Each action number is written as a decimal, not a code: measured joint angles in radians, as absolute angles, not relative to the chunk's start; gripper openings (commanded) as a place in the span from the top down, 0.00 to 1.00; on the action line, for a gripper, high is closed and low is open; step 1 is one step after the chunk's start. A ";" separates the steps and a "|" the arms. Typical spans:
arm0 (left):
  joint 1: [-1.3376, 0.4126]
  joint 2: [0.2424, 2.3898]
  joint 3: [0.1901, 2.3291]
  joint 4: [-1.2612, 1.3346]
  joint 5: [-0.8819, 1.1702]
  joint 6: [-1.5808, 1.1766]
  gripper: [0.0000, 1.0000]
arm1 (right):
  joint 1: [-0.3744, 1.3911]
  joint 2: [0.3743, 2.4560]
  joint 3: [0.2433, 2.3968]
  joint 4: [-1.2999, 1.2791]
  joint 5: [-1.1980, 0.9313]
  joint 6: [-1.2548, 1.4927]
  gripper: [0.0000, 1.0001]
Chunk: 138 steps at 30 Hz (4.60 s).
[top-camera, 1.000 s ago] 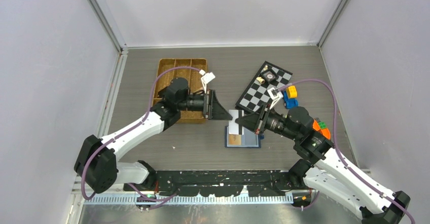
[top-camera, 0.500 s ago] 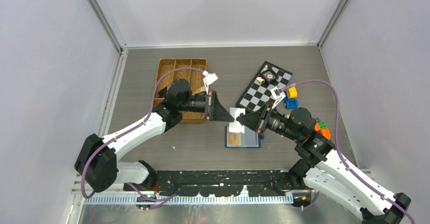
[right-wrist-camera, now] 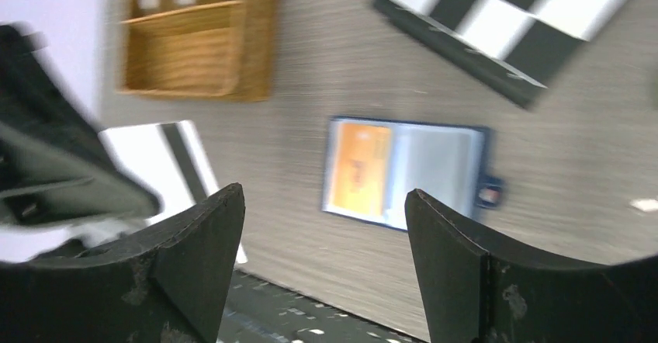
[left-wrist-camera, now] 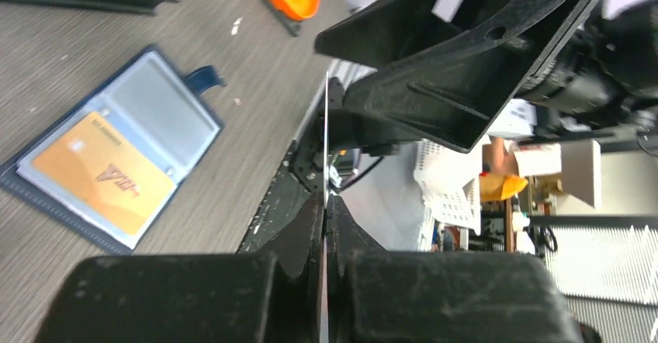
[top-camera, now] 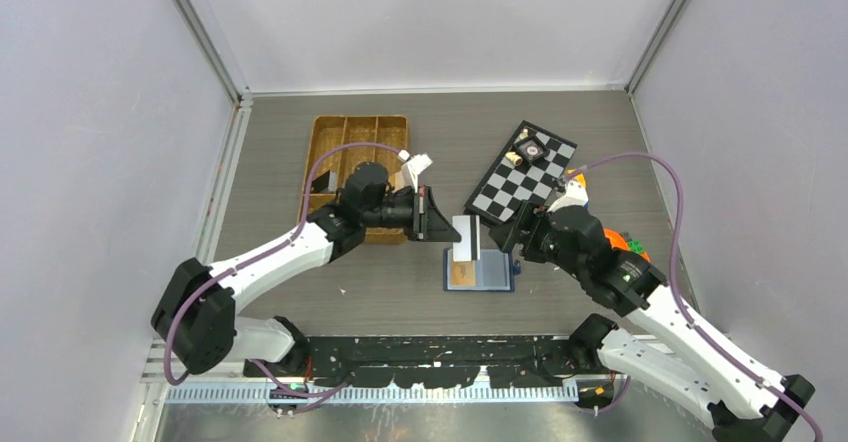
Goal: Put the credit cards into the card holder
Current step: Pick up the credit card from the storage box, then insert the credit card into the card holder.
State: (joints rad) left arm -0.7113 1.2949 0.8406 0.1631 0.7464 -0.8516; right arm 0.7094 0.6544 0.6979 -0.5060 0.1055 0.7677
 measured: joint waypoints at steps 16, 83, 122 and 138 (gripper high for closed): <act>-0.811 1.584 0.810 0.108 0.504 -0.925 1.00 | 0.699 1.056 0.648 -0.668 0.247 0.771 0.18; -0.775 1.827 0.807 0.297 0.602 -0.995 1.00 | 0.643 1.248 0.602 -0.538 0.160 0.790 0.73; -0.725 1.921 0.853 0.371 0.712 -0.932 1.00 | 0.640 1.250 0.602 -0.537 0.151 0.790 0.75; -0.741 1.926 0.837 0.416 0.707 -0.997 1.00 | 0.639 1.253 0.601 -0.530 0.140 0.796 0.59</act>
